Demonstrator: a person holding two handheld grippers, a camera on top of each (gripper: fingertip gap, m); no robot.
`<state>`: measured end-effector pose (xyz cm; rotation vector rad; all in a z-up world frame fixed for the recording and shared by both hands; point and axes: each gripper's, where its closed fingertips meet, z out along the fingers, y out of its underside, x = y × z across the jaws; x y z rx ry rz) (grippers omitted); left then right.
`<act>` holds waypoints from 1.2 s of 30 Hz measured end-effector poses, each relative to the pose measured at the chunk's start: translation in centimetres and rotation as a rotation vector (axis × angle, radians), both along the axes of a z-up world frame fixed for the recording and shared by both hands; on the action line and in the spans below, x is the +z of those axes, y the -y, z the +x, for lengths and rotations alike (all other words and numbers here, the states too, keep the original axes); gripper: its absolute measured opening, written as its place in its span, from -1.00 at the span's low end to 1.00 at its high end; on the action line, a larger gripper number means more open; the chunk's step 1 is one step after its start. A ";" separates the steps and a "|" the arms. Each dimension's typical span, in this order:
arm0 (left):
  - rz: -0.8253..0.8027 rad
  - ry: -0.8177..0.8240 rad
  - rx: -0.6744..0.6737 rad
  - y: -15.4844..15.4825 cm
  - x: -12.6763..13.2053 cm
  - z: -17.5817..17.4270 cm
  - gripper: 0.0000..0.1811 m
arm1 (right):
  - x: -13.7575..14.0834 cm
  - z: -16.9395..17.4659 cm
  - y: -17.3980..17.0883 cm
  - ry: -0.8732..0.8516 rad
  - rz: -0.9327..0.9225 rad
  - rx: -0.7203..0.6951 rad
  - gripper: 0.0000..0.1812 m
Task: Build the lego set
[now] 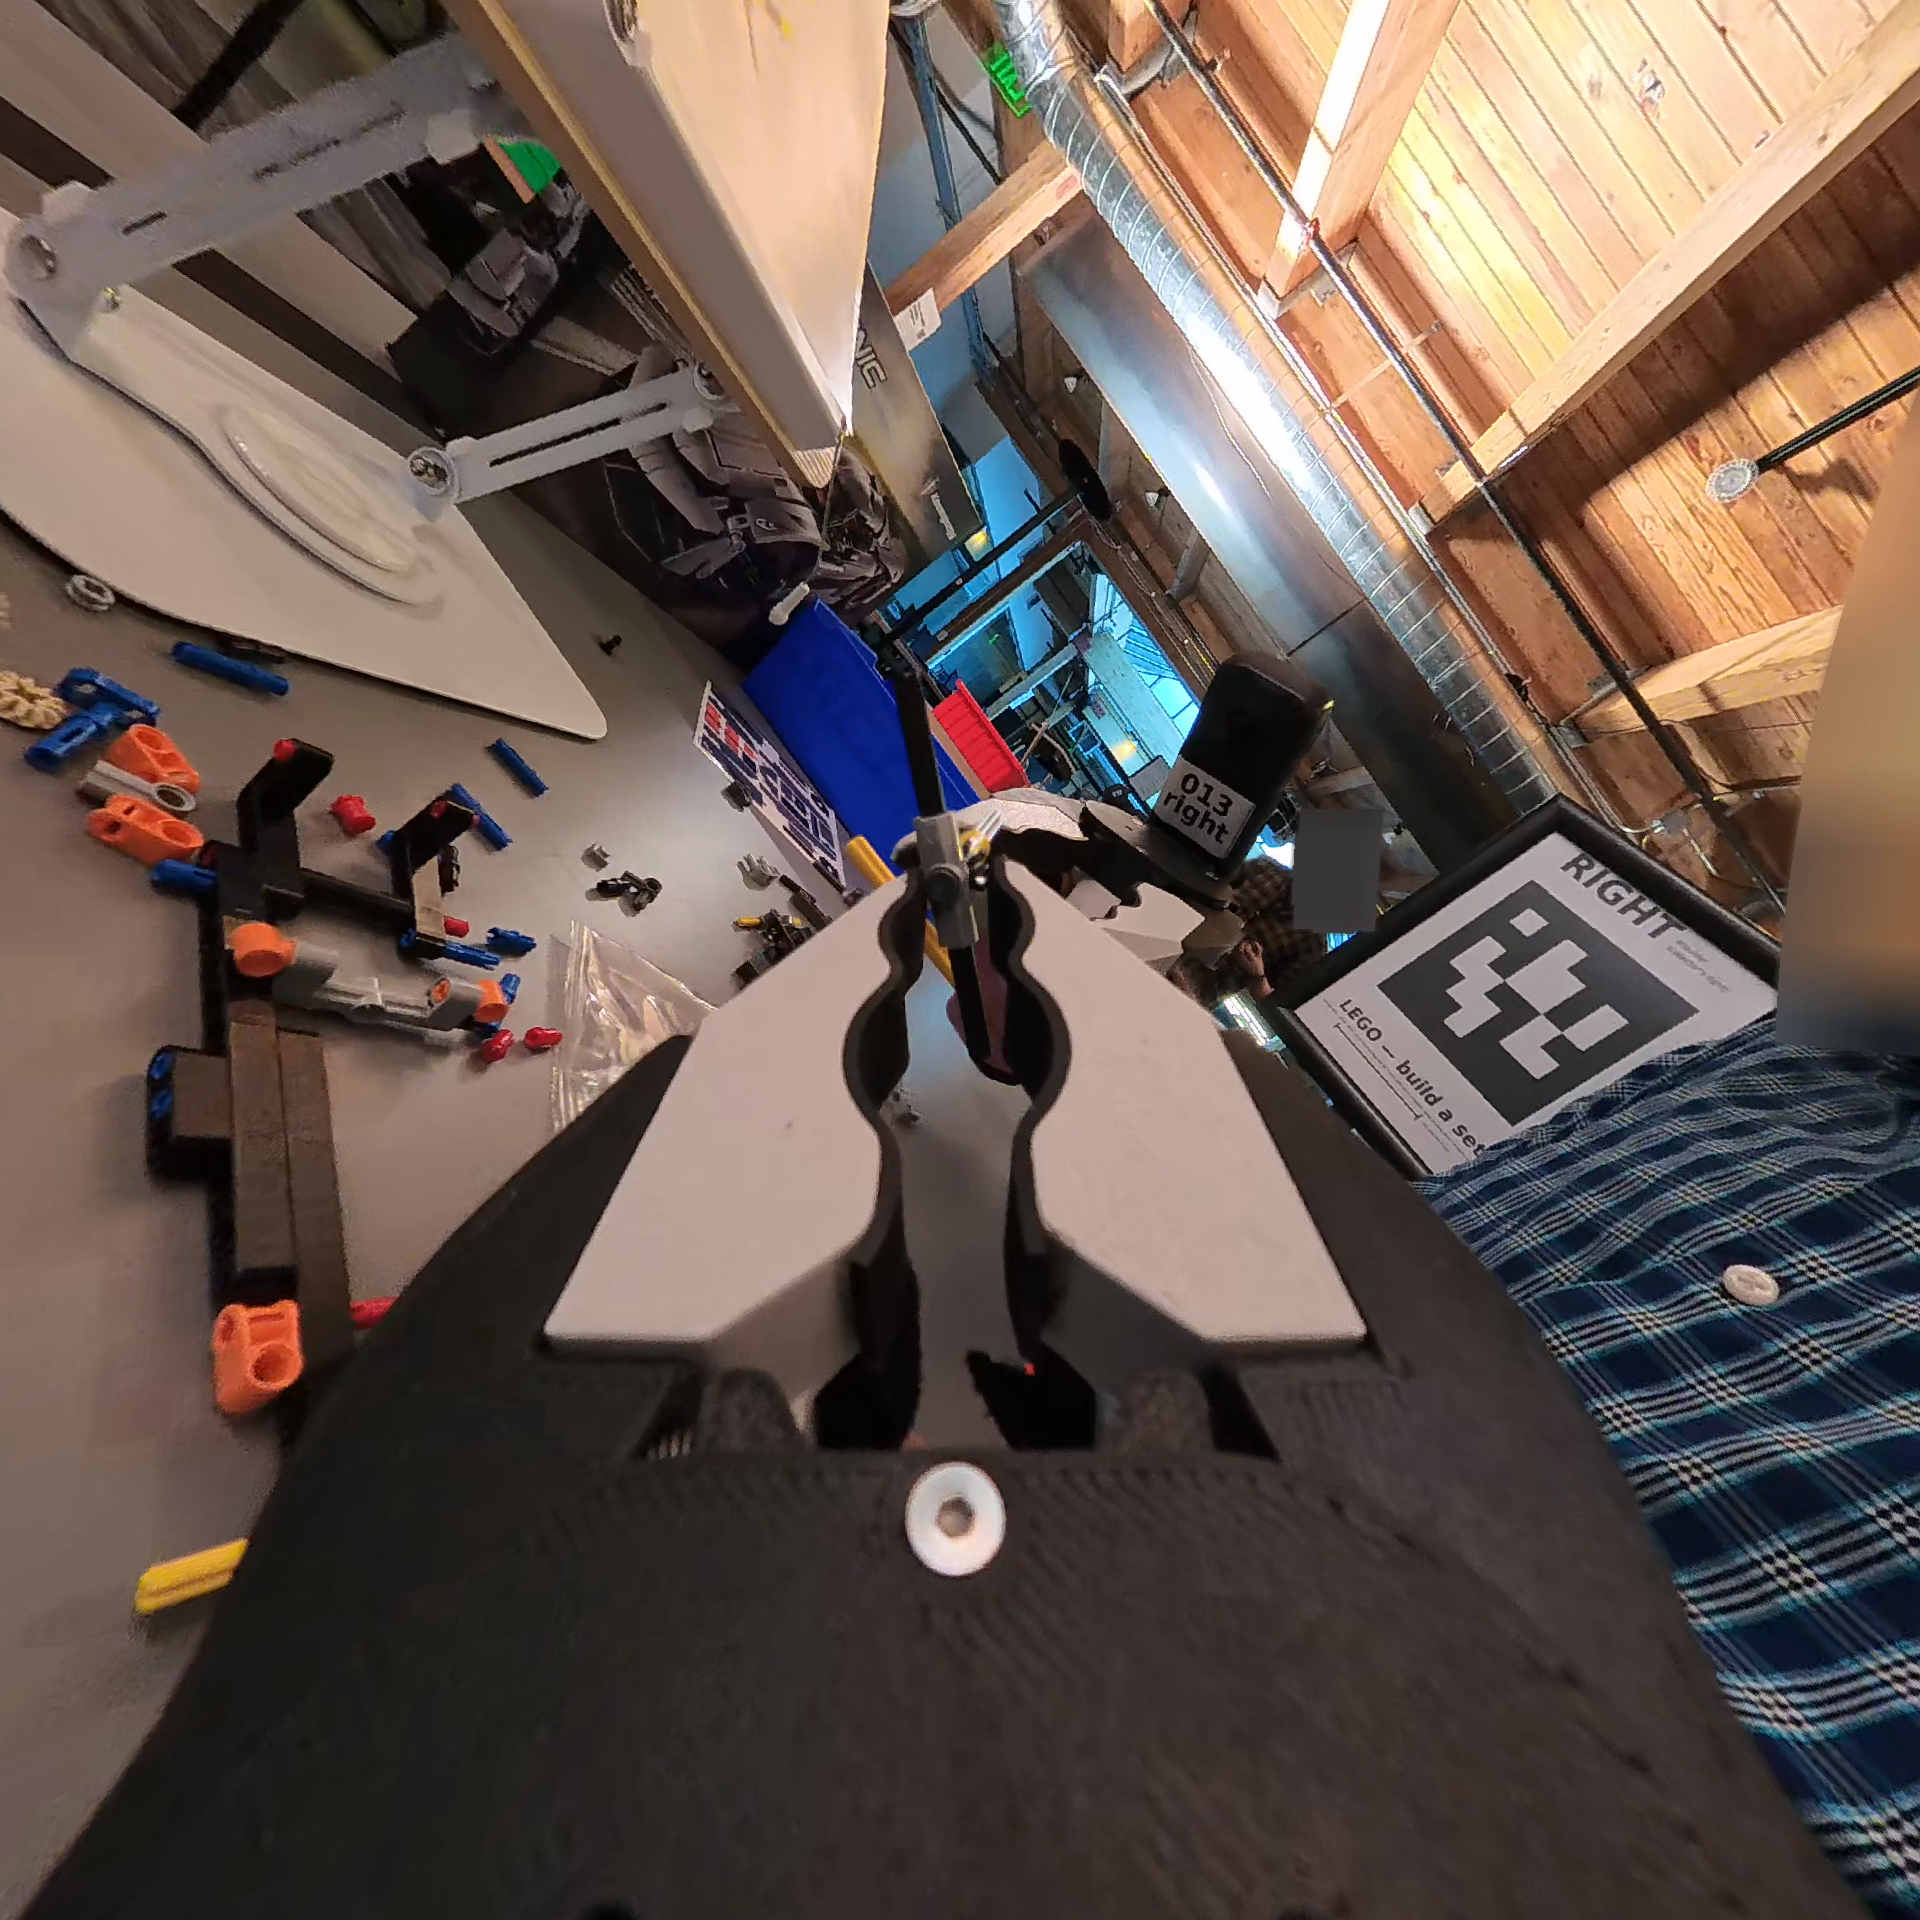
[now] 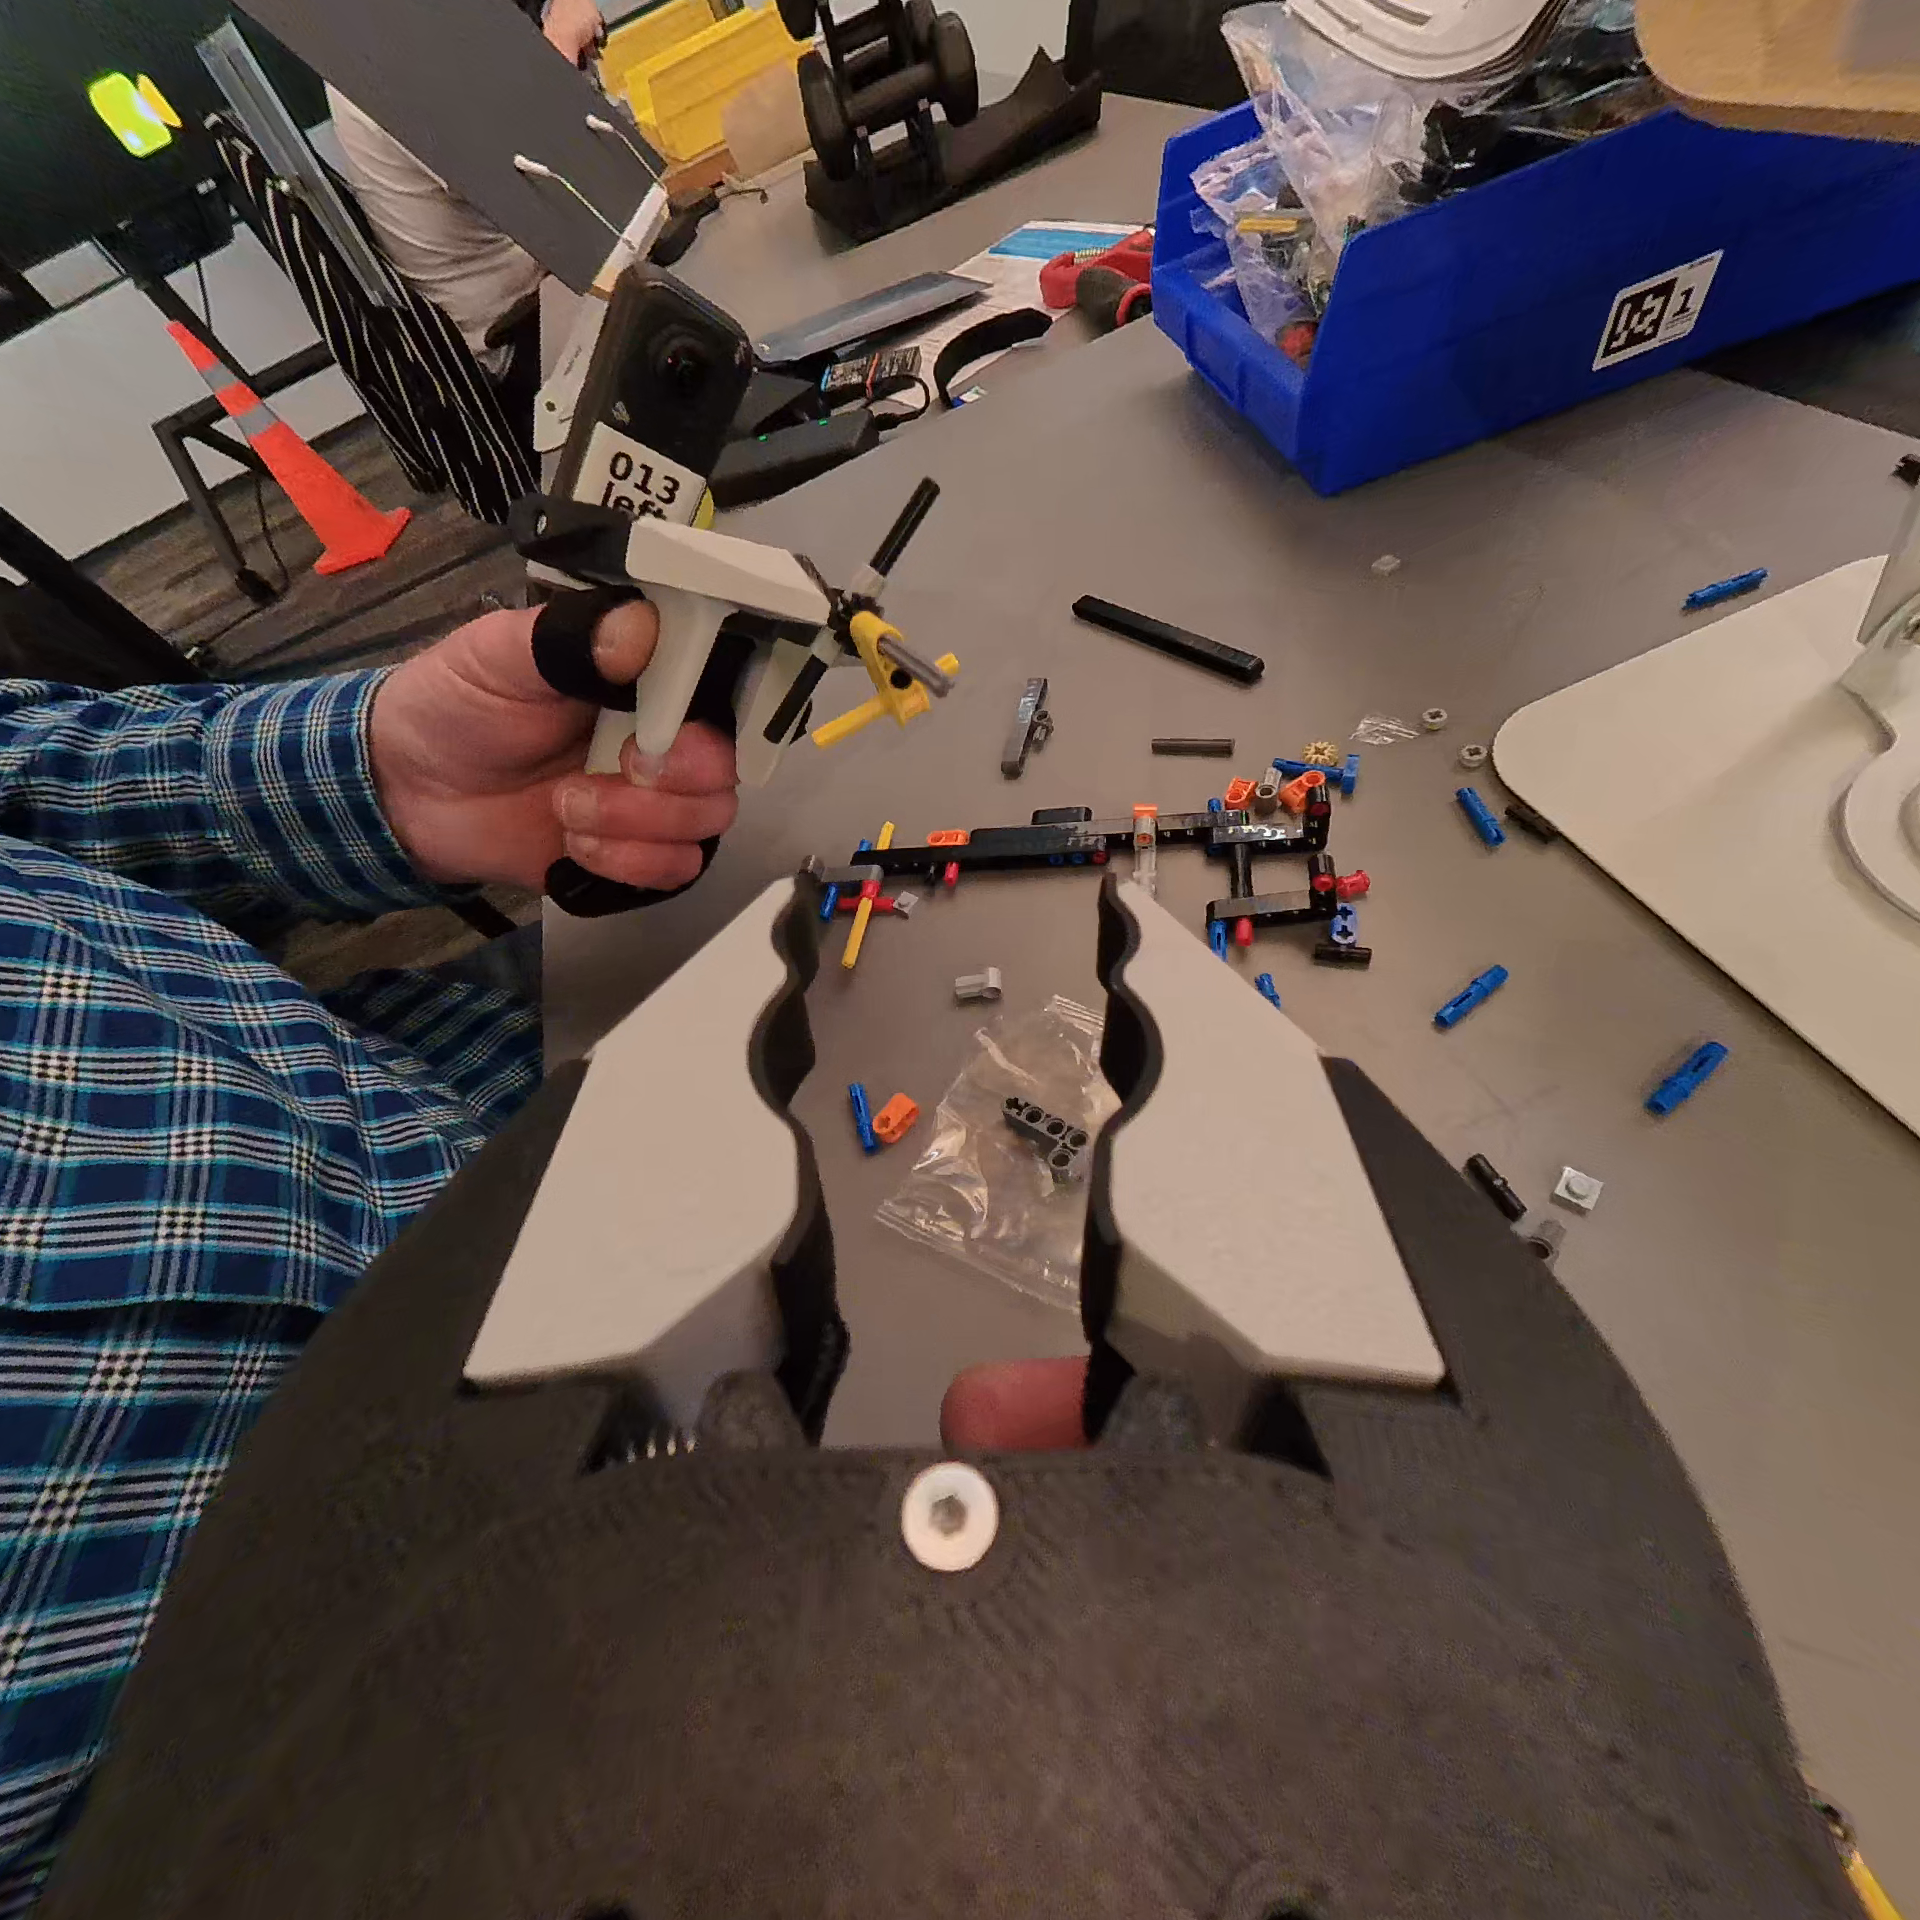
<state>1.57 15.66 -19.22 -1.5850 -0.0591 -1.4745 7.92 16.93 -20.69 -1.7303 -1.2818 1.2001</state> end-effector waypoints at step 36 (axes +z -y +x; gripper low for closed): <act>-0.023 0.055 -0.029 -0.8 0.5 2.3 -0.91 | 0.5 -0.1 -0.7 -0.037 0.019 -0.057 -0.42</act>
